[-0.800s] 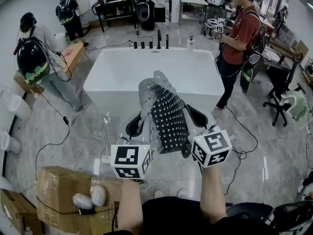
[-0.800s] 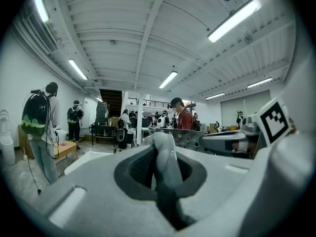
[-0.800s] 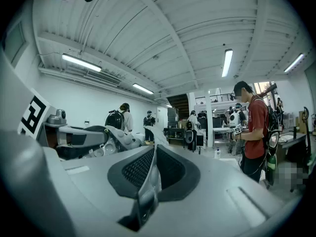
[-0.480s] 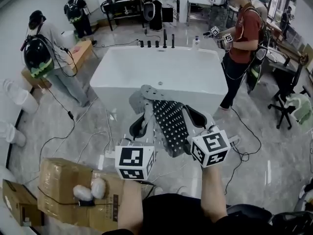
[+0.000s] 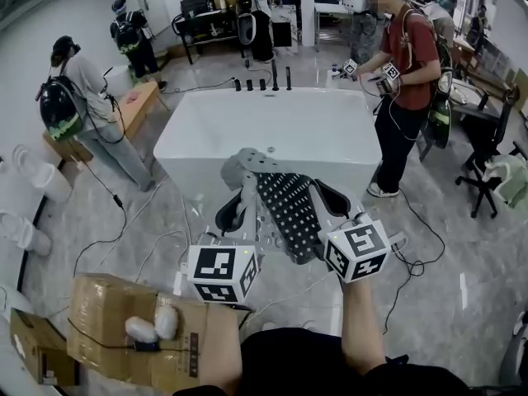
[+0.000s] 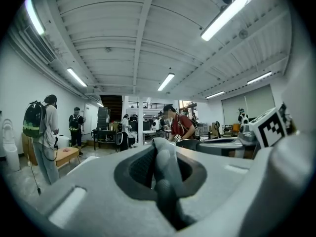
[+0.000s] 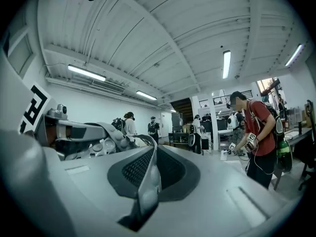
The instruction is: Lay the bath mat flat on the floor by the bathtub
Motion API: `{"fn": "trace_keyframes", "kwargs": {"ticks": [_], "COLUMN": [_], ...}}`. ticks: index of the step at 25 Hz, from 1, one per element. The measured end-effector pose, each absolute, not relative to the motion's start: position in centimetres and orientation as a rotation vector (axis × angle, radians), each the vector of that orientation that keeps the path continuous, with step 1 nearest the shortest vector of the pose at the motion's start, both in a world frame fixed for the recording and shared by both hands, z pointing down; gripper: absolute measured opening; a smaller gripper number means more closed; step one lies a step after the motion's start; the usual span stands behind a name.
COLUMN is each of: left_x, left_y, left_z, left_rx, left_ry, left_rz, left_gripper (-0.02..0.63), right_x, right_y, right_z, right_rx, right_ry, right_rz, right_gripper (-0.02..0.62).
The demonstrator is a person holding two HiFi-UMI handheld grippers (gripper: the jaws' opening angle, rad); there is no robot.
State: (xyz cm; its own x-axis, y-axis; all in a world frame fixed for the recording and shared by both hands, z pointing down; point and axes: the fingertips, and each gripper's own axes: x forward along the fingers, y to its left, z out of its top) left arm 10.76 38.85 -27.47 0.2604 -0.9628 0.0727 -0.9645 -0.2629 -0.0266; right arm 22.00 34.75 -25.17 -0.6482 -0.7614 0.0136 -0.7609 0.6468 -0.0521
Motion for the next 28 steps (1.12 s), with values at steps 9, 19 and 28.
{"fn": "trace_keyframes", "kwargs": {"ticks": [9,19,28], "left_x": [15.2,18.9,20.8], "left_y": [38.5,38.9,38.9], "left_z": [-29.0,-28.5,-27.7], "left_rx": [2.522,2.521,2.536], "left_ry": [-1.859,-1.875,-1.863], "left_rz": [0.111,0.125,0.132], "left_gripper": [0.017,0.017,0.017], "right_x": [25.8,29.6,32.4], "right_y": [34.5,35.0,35.4], "right_z": [-25.2,-24.2,-23.5], "right_rx": [-1.283,-1.265,-1.293], "right_ry": [2.812,2.792,2.772], "right_rz": [-0.129,-0.142,-0.129], "right_gripper": [0.023,0.023,0.023]}}
